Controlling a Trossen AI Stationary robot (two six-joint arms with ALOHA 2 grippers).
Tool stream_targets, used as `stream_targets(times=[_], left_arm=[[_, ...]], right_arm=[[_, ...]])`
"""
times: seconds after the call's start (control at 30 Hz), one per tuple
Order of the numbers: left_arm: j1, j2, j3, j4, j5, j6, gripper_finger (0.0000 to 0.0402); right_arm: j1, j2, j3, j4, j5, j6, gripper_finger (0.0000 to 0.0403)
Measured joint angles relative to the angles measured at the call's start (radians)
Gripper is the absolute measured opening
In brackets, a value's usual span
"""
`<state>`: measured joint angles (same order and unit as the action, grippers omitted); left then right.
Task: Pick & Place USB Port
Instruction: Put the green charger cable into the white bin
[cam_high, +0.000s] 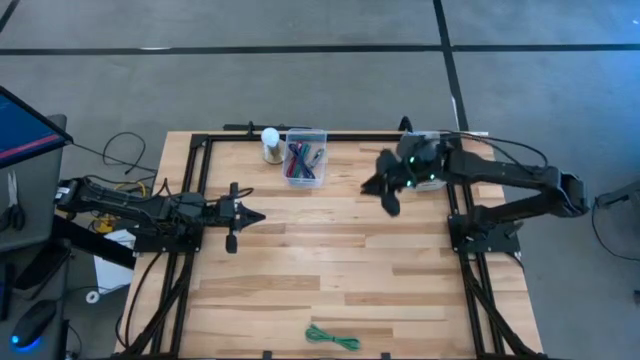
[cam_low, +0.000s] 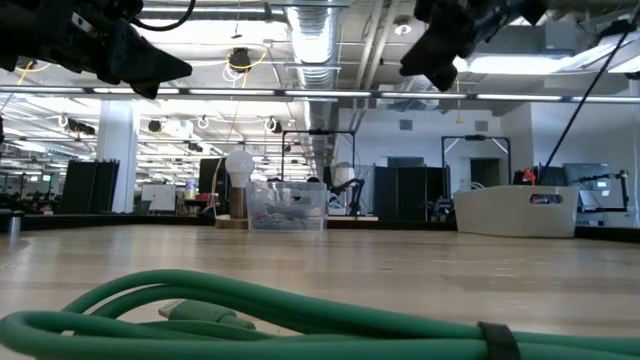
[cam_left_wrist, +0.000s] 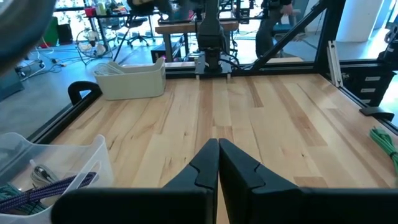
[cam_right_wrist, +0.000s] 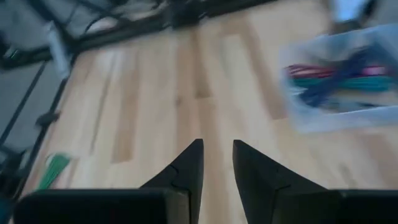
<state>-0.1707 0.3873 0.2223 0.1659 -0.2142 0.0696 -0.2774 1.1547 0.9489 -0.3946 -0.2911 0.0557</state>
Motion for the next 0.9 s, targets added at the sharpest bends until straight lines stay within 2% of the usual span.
stream_targets(times=[0.27, 0.43, 0.5, 0.57, 0.77, 0.9], left_arm=[[0.000, 0.000, 0.000, 0.000, 0.000, 0.000, 0.0012], [0.000, 0.000, 0.000, 0.000, -0.001, 0.000, 0.0012], [0.000, 0.000, 0.000, 0.000, -0.003, 0.000, 0.0012], [0.000, 0.000, 0.000, 0.001, -0.003, 0.000, 0.0012], [0.000, 0.000, 0.000, 0.008, -0.003, 0.000, 0.0012], [0.000, 0.000, 0.000, 0.014, -0.002, -0.006, 0.0012]], right_arm=[[0.222, 0.108, 0.000, 0.105, 0.002, 0.009, 0.0079], [0.295, 0.197, 0.000, 0.262, -0.026, 0.153, 0.0079], [0.327, 0.229, 0.005, 0.271, -0.082, 0.192, 0.0079], [0.373, 0.260, 0.021, 0.238, -0.088, 0.206, 0.0077], [0.546, 0.348, 0.108, 0.079, 0.090, 0.259, 0.0054], [0.640, 0.413, 0.195, 0.033, 0.148, 0.350, 0.0038]])
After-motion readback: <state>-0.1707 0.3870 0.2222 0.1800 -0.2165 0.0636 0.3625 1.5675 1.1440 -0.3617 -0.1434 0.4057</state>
